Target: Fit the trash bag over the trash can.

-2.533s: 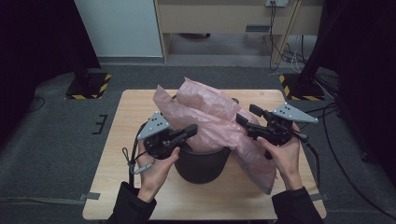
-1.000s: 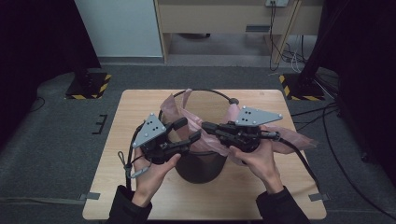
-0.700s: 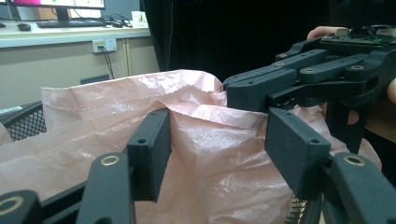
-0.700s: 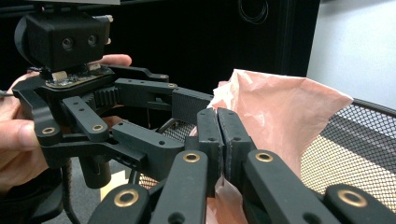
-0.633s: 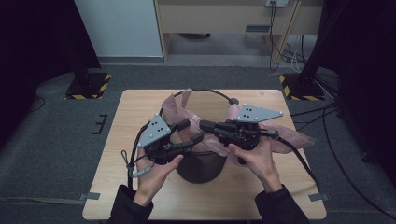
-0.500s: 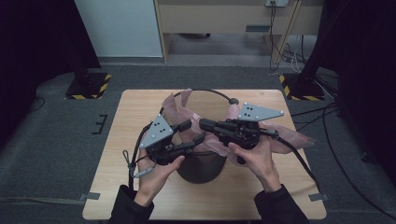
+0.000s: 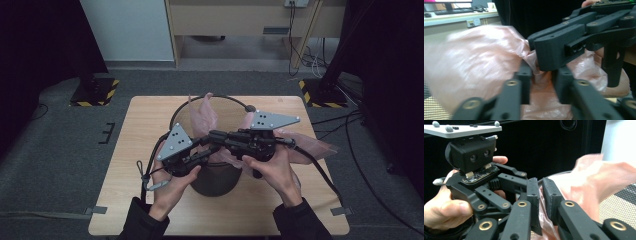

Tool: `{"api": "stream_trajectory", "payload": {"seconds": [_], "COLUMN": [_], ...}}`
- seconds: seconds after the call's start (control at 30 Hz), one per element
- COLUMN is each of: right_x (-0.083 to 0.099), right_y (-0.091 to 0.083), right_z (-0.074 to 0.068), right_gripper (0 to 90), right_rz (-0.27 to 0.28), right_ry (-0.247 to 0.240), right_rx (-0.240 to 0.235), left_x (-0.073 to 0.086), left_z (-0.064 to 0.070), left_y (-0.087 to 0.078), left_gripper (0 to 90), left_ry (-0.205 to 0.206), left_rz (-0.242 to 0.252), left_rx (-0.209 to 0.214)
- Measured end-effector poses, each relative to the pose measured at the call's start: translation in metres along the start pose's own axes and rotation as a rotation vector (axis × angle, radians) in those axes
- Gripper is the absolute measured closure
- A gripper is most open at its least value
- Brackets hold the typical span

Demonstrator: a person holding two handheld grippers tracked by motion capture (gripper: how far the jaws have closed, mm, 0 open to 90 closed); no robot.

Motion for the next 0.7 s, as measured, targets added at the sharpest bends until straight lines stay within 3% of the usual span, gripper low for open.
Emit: {"api": "stream_trajectory", "payload": {"seconds": [0.07, 0.1, 0.2, 0.3, 0.37, 0.5, 0.6, 0.7], "right_x": [0.000, 0.000, 0.000, -0.004, -0.008, -0.015, -0.016, -0.012], "right_y": [0.000, 0.000, -0.001, -0.008, -0.021, -0.046, -0.058, -0.068], "right_z": [0.000, -0.001, -0.002, -0.004, -0.008, -0.016, -0.018, -0.014], "right_gripper": [82.6, 80.1, 69.7, 58.8, 50.0, 37.6, 33.3, 31.6], "right_rz": [0.008, 0.011, 0.024, 0.046, 0.055, 0.052, 0.055, 0.079], "right_ry": [0.005, 0.005, -0.007, -0.047, -0.102, -0.162, -0.179, -0.143], "right_rx": [-0.010, -0.012, -0.007, 0.043, 0.110, 0.184, 0.221, 0.235], "left_x": [0.000, 0.001, 0.001, 0.001, 0.002, 0.004, 0.003, 0.003], "left_z": [-0.001, -0.001, -0.005, -0.010, -0.013, -0.018, -0.021, -0.027], "left_y": [-0.001, -0.001, -0.001, -0.001, -0.003, -0.004, -0.006, -0.009], "left_gripper": [80.4, 85.2, 88.6, 89.0, 89.1, 89.1, 89.1, 89.2], "left_ry": [0.007, -0.014, -0.055, -0.082, -0.096, -0.124, -0.138, -0.154], "left_rz": [-0.012, -0.008, -0.015, -0.019, -0.029, -0.043, -0.046, -0.044], "left_rx": [-0.010, -0.002, -0.001, -0.015, -0.023, -0.039, -0.043, -0.054]}}
Point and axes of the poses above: each handheld gripper's, and its own axes: y roughly forward along the jaws, x roughly out of its underside, z roughly to its right, the point moved 1 cm from there along y, roughly forward along the jaws, and after that the axes turned 11 degrees about -x, right-handed, at the moved point
